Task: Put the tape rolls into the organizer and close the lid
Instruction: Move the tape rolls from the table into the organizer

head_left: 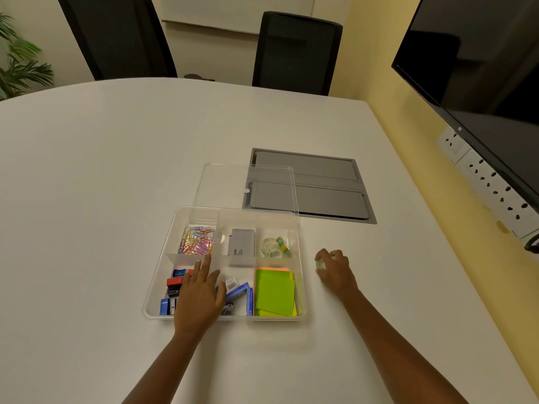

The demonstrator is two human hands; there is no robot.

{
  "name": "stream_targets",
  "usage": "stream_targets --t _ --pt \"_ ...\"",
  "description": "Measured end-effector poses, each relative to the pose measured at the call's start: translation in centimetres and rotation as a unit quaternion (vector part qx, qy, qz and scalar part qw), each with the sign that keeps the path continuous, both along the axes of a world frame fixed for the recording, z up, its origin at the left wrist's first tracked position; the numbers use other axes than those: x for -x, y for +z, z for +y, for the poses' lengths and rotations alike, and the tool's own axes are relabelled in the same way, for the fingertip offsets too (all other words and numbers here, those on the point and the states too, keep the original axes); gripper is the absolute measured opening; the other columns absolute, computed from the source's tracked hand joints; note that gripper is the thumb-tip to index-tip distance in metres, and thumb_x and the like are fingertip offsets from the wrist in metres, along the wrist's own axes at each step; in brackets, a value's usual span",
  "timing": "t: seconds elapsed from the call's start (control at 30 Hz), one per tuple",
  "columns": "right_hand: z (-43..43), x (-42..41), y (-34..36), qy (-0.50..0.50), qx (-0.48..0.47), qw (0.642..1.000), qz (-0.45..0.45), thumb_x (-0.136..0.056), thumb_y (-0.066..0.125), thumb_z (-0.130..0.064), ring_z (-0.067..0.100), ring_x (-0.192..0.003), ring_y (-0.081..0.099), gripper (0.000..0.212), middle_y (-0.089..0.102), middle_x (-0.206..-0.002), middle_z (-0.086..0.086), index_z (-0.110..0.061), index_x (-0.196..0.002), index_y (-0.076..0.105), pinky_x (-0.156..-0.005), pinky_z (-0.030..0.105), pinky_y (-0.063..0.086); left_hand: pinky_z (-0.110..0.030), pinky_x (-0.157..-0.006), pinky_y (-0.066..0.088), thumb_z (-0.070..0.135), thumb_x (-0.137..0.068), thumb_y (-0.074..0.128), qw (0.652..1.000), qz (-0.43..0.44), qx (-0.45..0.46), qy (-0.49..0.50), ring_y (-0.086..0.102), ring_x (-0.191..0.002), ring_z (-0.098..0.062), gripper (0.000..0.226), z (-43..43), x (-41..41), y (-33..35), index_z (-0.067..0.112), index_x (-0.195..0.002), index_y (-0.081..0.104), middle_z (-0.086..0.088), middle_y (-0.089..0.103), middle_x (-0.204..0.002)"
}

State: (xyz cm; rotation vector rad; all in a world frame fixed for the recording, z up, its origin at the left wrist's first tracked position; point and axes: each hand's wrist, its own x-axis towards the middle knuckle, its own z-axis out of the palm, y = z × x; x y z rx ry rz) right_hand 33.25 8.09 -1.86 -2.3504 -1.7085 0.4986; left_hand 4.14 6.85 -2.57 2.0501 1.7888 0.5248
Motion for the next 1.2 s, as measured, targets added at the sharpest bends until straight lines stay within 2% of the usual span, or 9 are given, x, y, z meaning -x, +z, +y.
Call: stream_targets --t 0.13,0.27,0.43,0.63,0.73,0.8,0.9,1.07,1.2 --pt "0.3 0.5 0.5 -0.065 -0.022 0.994 0.089 -0.081 0.062 -0.015 0.039 -0.107 0.048 0.033 0.052 -0.116 0.024 -0.008 -0.111 0.051 -0.083 0.037 0.046 -0.038 -0.113 0.007 0.054 -0.073 0.002 1.000 0.000 -0.004 0.001 0.017 -0.141 -0.029 0.080 -0.1 0.0 0.1 0.014 -0.124 0.050 -0.010 0.023 -0.151" --pt "2.1 2.2 2.8 -0.106 -0.108 0.972 0.182 -0.080 0.066 -0.017 0.041 -0.106 0.052 0.041 0.053 -0.116 0.026 -0.007 -0.116 0.050 -0.080 0.031 0.043 -0.037 -0.112 0.007 0.051 -0.075 0.003 1.000 0.001 -0.004 0.000 0.018 -0.140 -0.029 0.078 -0.1 0.0 0.1 0.012 -0.121 0.052 -0.011 0.023 -0.151" --pt "5.1 5.5 5.0 -0.044 -0.141 0.970 0.194 -0.080 0.063 -0.012 0.036 -0.108 0.052 0.034 0.054 -0.119 0.022 -0.008 -0.113 0.054 -0.085 0.034 0.045 -0.037 -0.112 0.007 0.052 -0.073 0.003 1.000 -0.006 -0.003 0.004 0.018 -0.140 -0.029 0.081 -0.1 -0.1 0.4 0.011 -0.120 0.053 -0.010 0.023 -0.151" --pt "7.3 8.1 4.3 0.008 -0.092 0.978 0.187 -0.080 0.063 -0.007 0.035 -0.109 0.052 0.030 0.053 -0.120 0.023 -0.004 -0.109 0.056 -0.087 0.033 0.044 -0.035 -0.109 0.005 0.054 -0.074 0.004 1.000 -0.014 -0.008 0.006 0.021 -0.139 -0.031 0.080 -0.2 -0.2 0.4 0.012 -0.120 0.054 -0.012 0.026 -0.150" --pt "7.6 8.6 4.0 -0.025 -0.107 0.962 0.249 -0.082 0.056 0.003 0.034 -0.110 0.054 0.029 0.051 -0.126 0.022 -0.003 -0.111 0.056 -0.086 0.031 0.044 -0.036 -0.109 0.005 0.070 -0.073 -0.011 1.000 -0.015 -0.012 0.001 0.020 -0.139 -0.031 0.098 -0.1 0.0 0.2 0.013 -0.120 0.054 -0.012 0.026 -0.150" --pt "7.5 8.6 3.9 -0.035 -0.134 0.954 0.267 -0.082 0.052 0.009 0.034 -0.111 0.055 0.030 0.053 -0.125 0.022 -0.001 -0.110 0.057 -0.086 0.029 0.043 -0.036 -0.109 0.006 0.071 -0.070 -0.016 1.000 -0.014 -0.015 -0.001 0.020 -0.139 -0.031 0.104 0.0 0.1 -0.1 0.013 -0.120 0.054 -0.012 0.027 -0.149" --pt "6.3 8.0 3.5 -0.016 -0.166 0.961 0.219 -0.083 0.049 0.011 0.033 -0.112 0.055 0.028 0.056 -0.122 0.021 0.000 -0.107 0.059 -0.087 0.026 0.042 -0.035 -0.109 0.004 0.057 -0.076 0.002 1.000 -0.014 -0.018 -0.002 0.017 -0.140 -0.030 0.081 0.0 0.0 0.1 0.013 -0.121 0.053 -0.012 0.024 -0.150" --pt "2.6 7.4 1.7 0.028 -0.146 0.980 0.131 -0.090 0.045 0.001 0.027 -0.130 0.042 0.038 0.038 -0.144 0.014 -0.002 -0.128 0.045 -0.102 0.031 0.040 -0.034 -0.110 0.002 0.052 -0.074 0.004 1.000 0.000 -0.017 -0.007 0.014 -0.141 -0.029 0.077 0.1 0.1 0.0 0.014 -0.129 0.044 -0.011 0.021 -0.151" --pt "0.1 7.5 0.2 0.044 -0.106 0.991 0.072 -0.088 0.039 0.010 0.025 -0.122 0.051 0.050 0.023 -0.154 0.005 -0.005 -0.135 0.036 -0.085 0.032 0.052 -0.041 -0.108 0.005 0.048 -0.078 0.009 0.999 0.033 -0.032 -0.019 0.015 -0.139 -0.034 0.072 0.2 0.1 -0.4 0.011 -0.137 0.029 -0.014 0.022 -0.150"
